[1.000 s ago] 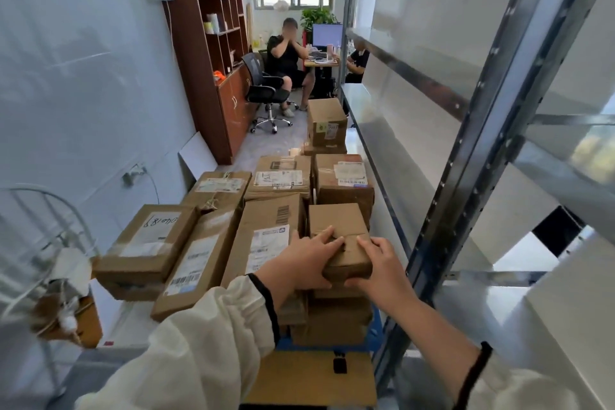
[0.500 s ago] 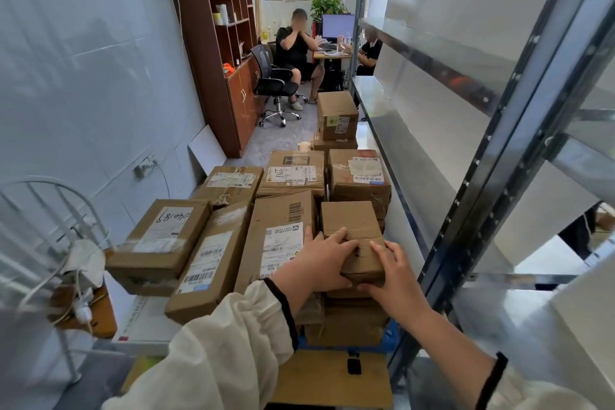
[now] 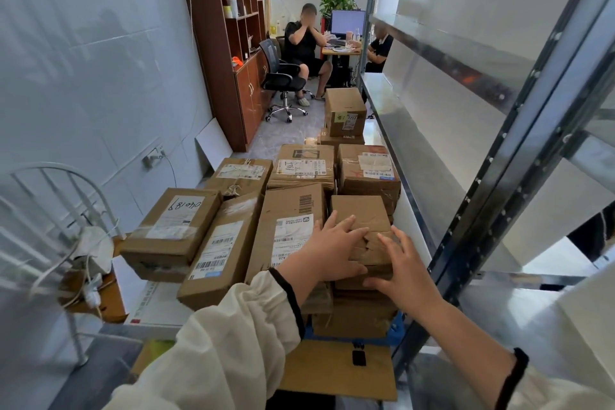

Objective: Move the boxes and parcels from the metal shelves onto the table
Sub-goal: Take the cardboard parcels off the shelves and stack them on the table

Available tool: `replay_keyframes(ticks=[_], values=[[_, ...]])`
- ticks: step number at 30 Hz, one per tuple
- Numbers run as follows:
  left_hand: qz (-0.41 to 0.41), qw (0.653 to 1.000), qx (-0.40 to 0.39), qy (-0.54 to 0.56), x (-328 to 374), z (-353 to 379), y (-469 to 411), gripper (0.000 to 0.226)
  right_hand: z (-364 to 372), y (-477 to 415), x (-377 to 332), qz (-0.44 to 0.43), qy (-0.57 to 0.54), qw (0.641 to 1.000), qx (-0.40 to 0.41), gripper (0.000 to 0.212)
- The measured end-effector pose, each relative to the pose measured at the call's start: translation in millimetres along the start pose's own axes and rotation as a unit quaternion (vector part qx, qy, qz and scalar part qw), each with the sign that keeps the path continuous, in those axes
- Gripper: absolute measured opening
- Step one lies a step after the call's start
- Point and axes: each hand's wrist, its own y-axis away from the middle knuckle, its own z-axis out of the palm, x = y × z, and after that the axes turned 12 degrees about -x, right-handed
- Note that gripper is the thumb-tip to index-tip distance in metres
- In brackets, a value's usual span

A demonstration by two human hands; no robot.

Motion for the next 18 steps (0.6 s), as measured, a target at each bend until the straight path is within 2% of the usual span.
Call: replay_keyframes(ticks=[5,8,11,14,18], values=[[-0.002,0.994,0.080,0.079,-27,-9,39,0.068,-22,5,-32,-0.051,0.062,0.997,0.003,0.100],[-0.030,0.989,0.108,0.093,-68,-16,70,0.065,-23,5,-74,-0.087,0.063,0.994,0.001,0.097],[-0.098,0.985,0.112,0.090,-124,-15,102,0.065,-7,-1,-126,-0.135,0.075,0.988,-0.023,0.092],[-0.127,0.986,0.088,0.066,-177,-9,127,0.066,23,-15,-178,-0.182,0.095,0.977,-0.063,0.091],[-0.138,0.986,0.082,0.048,-241,0,146,0.067,73,-36,-234,-0.158,0.123,0.971,-0.128,0.092]])
